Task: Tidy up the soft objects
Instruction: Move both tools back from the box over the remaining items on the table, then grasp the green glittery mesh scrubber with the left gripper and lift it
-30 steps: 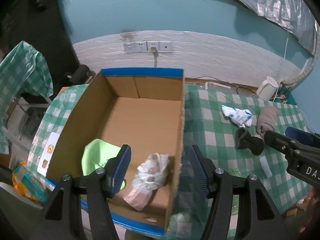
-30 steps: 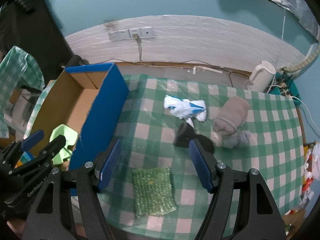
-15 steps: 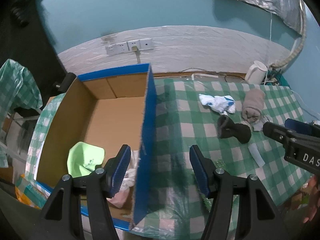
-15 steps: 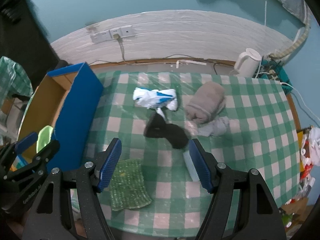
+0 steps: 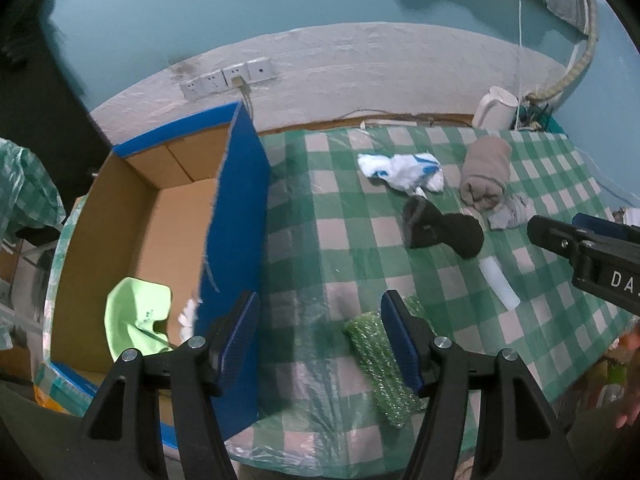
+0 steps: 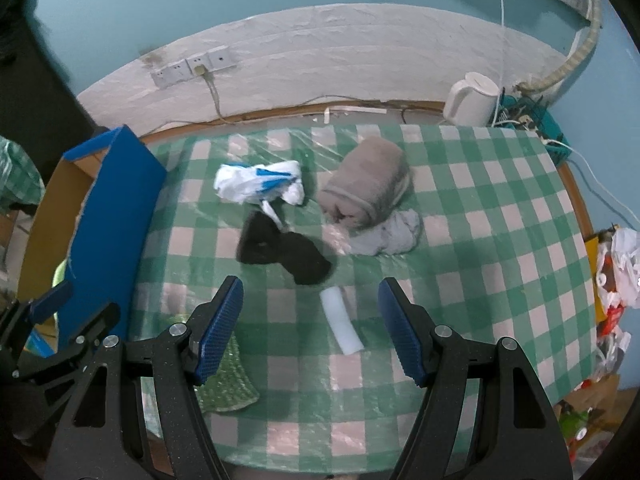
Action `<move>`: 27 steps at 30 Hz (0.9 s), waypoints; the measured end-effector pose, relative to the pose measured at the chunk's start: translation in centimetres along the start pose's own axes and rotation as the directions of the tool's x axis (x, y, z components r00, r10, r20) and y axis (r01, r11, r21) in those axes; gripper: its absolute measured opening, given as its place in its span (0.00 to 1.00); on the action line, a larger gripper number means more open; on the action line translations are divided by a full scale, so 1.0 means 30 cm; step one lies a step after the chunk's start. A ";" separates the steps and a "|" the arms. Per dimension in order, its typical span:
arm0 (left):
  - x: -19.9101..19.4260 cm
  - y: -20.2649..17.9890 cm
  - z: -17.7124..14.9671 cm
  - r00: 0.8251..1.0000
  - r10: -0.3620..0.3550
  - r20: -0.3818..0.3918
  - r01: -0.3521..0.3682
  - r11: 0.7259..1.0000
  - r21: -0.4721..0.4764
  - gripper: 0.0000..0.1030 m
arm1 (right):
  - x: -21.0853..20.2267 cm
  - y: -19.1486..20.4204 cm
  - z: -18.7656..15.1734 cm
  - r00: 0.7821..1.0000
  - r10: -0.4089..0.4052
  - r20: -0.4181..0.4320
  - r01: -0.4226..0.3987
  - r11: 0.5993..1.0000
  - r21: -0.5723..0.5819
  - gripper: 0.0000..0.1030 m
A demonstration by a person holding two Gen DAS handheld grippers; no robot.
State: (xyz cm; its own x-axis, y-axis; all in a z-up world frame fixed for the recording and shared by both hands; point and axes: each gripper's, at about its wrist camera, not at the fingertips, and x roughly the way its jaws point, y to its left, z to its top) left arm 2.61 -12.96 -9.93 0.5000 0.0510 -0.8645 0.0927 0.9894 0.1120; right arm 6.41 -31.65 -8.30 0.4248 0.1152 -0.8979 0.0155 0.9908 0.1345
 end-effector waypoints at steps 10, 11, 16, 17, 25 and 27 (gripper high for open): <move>0.075 -0.070 -0.035 0.997 -0.002 -0.080 0.007 0.999 0.052 0.64 | 0.068 -0.036 -0.014 0.998 -0.031 -0.047 0.031 0.999 0.009 0.69; 0.078 -0.072 -0.039 0.996 -0.006 -0.087 0.011 0.998 0.055 0.65 | 0.074 -0.039 -0.014 0.998 -0.033 -0.050 0.034 0.999 0.010 0.69; 0.098 -0.087 -0.083 0.989 -0.055 -0.136 0.064 0.996 0.061 0.69 | 0.095 -0.044 -0.022 0.997 -0.039 -0.065 0.040 0.999 0.005 0.69; 0.101 -0.093 -0.089 0.988 -0.055 -0.141 0.065 0.996 0.064 0.69 | 0.097 -0.042 -0.023 0.997 -0.040 -0.067 0.040 0.999 0.003 0.69; 0.136 -0.137 -0.129 0.981 -0.051 -0.187 0.069 0.993 0.091 0.69 | 0.142 -0.039 -0.038 0.993 -0.057 -0.100 0.056 0.998 -0.014 0.69; 0.142 -0.152 -0.135 0.981 -0.051 -0.189 0.072 0.992 0.102 0.70 | 0.152 -0.043 -0.043 0.992 -0.061 -0.109 0.060 0.998 -0.012 0.69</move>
State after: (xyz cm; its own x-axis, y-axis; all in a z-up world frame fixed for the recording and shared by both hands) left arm 0.85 -16.70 -16.12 0.3226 0.0251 -0.9462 0.2156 0.9714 0.0992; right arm 7.16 -32.30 -13.11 0.3219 0.0614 -0.9448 0.0298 0.9967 0.0749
